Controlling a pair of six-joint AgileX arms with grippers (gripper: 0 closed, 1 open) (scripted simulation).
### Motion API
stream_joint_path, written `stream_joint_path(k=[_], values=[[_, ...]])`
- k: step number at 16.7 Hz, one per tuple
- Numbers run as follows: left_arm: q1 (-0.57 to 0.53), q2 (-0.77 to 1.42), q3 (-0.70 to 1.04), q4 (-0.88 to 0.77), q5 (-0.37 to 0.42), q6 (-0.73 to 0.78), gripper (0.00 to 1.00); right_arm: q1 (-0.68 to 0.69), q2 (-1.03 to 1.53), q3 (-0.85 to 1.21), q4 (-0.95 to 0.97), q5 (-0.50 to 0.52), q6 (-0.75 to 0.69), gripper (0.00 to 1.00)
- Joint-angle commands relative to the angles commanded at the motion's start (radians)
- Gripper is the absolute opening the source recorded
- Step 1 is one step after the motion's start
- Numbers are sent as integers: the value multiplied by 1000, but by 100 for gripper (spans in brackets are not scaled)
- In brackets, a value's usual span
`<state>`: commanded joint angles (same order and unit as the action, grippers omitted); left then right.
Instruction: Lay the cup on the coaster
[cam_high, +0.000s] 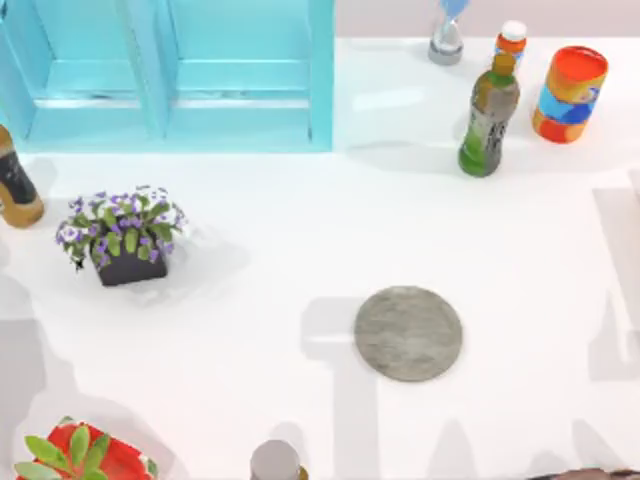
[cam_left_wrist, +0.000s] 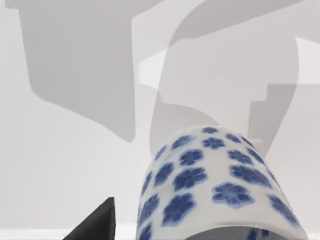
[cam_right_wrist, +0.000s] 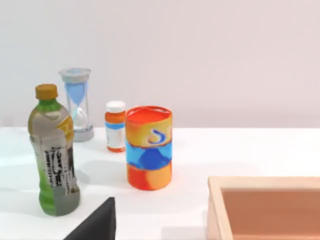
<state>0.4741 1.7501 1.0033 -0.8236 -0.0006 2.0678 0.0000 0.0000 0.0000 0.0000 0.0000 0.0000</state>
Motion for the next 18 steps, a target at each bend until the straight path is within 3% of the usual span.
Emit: stream_joint_path(k=[3,16,18], values=[[0,0,0,0,0,0,100,0,0,0,0,0,0,100],[0,0,0,0,0,0,2,0,0,0,0,0,0,100],[0,0,0,0,0,0,0,0,0,0,0,0,0,100]])
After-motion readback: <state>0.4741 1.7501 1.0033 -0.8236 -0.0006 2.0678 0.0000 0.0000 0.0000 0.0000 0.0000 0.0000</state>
